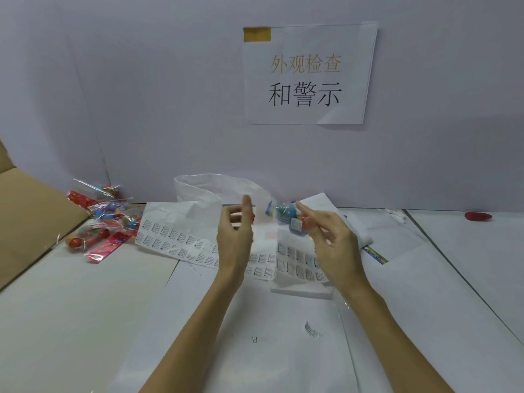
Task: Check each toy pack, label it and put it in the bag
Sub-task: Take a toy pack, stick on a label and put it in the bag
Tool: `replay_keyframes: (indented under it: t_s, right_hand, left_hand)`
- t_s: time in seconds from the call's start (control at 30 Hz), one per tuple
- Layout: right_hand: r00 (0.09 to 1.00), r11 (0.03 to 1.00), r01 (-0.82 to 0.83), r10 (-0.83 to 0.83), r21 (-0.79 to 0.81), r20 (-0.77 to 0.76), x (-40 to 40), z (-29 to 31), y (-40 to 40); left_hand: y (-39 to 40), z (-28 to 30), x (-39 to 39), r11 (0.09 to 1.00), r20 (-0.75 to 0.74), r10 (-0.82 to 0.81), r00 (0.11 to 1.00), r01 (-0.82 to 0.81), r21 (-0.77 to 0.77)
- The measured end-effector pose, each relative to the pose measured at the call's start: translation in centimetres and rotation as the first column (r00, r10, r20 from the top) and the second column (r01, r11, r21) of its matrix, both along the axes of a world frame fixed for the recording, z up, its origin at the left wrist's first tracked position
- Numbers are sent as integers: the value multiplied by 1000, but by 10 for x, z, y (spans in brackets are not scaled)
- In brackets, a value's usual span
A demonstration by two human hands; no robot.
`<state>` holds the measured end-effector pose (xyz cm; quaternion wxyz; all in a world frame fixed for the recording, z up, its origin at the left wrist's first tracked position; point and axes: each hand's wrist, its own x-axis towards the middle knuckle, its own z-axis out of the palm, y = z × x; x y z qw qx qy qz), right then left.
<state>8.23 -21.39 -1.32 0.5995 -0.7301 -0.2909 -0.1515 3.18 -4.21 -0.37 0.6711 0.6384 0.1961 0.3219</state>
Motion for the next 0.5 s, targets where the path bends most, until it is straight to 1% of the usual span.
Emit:
replay_keyframes:
  t_s: [0.03,0.07,0.1,0.13,0.17,0.2,0.23,0.3,0.33,0.4,0.43,0.5]
  right_hand:
    - [992,998,16,-7,-68,125,0,-1,-1]
    - [979,991,-3,31,-137,203,-1,-2,-1]
    - [971,978,-50,95,-205,218,-3,-2,0]
    - [971,960,-107,157,-258,182,-6,-3,2]
    - [972,948,-163,202,-274,122,-9,-3,4]
    - [975,951,-192,213,-241,63,-12,-3,6]
    - [984,971,-171,177,-169,21,-15,-2,9]
    - [992,995,-99,99,2,-80,-18,1,13]
    - [977,990,-112,125,80,-176,-18,2,15]
    - [909,973,-150,206,177,-363,-15,2,15]
    - [879,967,-161,232,199,-416,-14,0,15]
    - [841,953,-185,279,239,-464,-11,-1,13]
  left_hand:
    - [1,5,-1,979,-23,-137,990,132,-156]
    - [3,8,-2,922,-8,-270,963,256,-291]
    - [3,9,-3,864,37,-356,934,344,-368]
    - [4,8,-3,841,84,-387,918,388,-378]
    - [5,6,-3,856,110,-366,924,381,-350]
    - [6,5,-3,888,123,-326,937,348,-302]
    - [8,4,-3,909,132,-297,946,323,-264]
    - [9,2,-3,918,126,-284,951,307,-251]
    - [9,3,-4,918,125,-290,949,313,-245]
    - [7,3,-4,924,123,-292,948,313,-220]
    - [6,3,-4,932,119,-276,954,296,-209]
    - [4,4,-4,951,110,-231,967,248,-184]
